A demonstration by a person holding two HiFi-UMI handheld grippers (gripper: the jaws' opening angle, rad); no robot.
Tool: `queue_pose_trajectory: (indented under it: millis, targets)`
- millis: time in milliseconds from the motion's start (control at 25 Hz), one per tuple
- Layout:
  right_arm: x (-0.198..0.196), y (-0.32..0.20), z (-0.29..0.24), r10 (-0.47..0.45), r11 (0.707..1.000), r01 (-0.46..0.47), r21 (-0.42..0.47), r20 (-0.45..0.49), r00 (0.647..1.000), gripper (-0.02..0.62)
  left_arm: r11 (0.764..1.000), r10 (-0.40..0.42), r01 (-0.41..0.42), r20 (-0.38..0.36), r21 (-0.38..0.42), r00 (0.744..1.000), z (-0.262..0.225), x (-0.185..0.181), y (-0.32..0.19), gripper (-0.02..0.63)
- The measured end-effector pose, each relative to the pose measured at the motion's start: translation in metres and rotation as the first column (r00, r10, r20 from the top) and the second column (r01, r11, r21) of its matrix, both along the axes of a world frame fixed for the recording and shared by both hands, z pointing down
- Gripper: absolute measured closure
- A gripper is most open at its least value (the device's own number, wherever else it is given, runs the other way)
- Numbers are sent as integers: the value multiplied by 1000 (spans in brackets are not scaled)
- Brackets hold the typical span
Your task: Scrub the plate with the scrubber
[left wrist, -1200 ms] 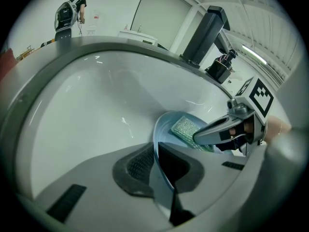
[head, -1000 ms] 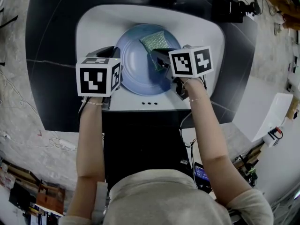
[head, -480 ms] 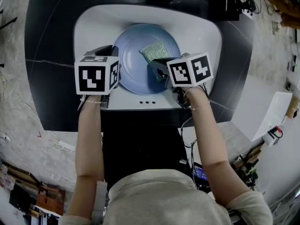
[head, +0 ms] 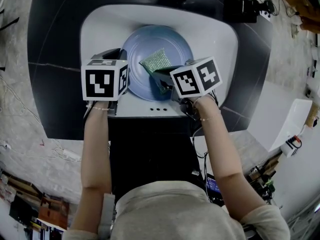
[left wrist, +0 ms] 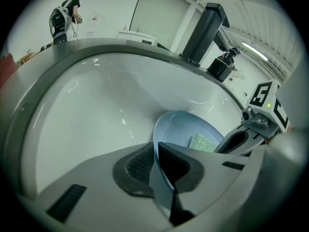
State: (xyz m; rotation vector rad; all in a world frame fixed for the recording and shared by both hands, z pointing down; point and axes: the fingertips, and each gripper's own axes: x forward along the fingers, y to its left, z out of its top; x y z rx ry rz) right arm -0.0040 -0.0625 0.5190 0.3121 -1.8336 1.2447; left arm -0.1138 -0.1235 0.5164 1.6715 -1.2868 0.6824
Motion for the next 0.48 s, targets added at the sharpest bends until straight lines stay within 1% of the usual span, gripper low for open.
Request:
queue_pose_trajectory:
  millis: [240,480]
  targets:
    - [-20,6,-3,-16,1000,17,-15,32,999,565,1000,3,-3,2,0,1000,0,-1,-1,571]
    - [-35,4,-3,-5,1000,5,7,43,999,566,1000,2,-2,3,-5,1000,0,-1,1,571]
